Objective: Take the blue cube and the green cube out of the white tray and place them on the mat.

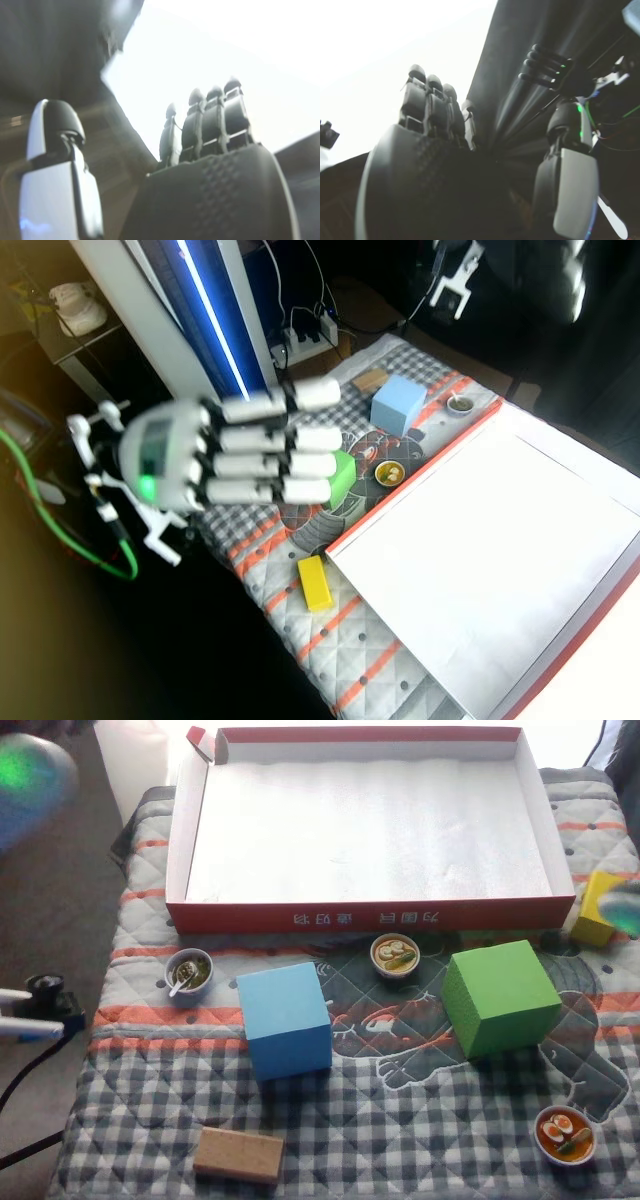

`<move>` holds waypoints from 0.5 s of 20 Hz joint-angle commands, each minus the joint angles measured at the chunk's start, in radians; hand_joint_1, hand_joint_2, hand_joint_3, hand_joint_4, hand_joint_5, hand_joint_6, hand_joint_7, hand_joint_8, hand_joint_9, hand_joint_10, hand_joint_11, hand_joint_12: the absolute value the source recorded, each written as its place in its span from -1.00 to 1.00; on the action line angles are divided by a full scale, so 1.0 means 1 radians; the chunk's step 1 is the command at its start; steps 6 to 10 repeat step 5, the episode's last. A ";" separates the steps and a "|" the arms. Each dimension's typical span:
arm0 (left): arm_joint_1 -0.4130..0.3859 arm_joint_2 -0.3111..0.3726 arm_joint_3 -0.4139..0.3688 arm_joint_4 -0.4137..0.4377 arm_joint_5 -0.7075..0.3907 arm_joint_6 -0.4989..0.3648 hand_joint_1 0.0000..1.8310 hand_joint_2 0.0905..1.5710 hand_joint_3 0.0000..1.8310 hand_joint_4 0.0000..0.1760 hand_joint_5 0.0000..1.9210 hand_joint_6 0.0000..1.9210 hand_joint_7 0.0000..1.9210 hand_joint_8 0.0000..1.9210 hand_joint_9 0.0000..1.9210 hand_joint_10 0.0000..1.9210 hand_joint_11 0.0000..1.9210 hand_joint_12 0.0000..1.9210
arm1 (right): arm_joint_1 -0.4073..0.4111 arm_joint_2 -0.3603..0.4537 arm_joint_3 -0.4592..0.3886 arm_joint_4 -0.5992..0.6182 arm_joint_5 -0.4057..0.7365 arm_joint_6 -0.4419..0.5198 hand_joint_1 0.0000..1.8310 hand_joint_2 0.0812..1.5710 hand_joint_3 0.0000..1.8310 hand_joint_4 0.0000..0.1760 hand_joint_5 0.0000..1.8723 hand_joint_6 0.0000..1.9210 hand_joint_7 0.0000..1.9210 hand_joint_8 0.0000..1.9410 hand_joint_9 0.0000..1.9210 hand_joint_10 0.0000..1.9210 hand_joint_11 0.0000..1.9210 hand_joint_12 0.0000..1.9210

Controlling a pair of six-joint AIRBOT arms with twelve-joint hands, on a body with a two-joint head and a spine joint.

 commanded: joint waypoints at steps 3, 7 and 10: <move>0.027 0.000 -0.010 -0.021 -0.254 -0.070 -0.68 0.32 -1.00 -0.40 -0.94 -1.00 -0.84 -1.00 -0.84 -1.00 -1.00 -0.63 | -0.037 0.029 -0.039 0.048 0.264 -0.040 -0.06 0.30 -1.00 -0.30 -0.89 -1.00 -0.75 -1.00 -0.71 -0.98 -0.78 -0.94; 0.027 -0.012 -0.009 -0.016 -0.254 -0.089 -0.81 0.47 -0.98 -1.00 -0.93 -1.00 -0.77 -0.99 -0.79 -0.99 -1.00 -0.68 | -0.027 0.038 -0.071 0.023 0.264 -0.097 -0.27 0.39 -0.99 -0.95 -0.81 -0.99 -0.73 -1.00 -0.68 -0.99 -0.73 -0.94; 0.027 -0.012 -0.009 -0.016 -0.254 -0.089 -0.81 0.47 -0.98 -1.00 -0.93 -1.00 -0.77 -0.99 -0.79 -0.99 -1.00 -0.68 | -0.027 0.038 -0.071 0.023 0.264 -0.097 -0.27 0.39 -0.99 -0.95 -0.81 -0.99 -0.73 -1.00 -0.68 -0.99 -0.73 -0.94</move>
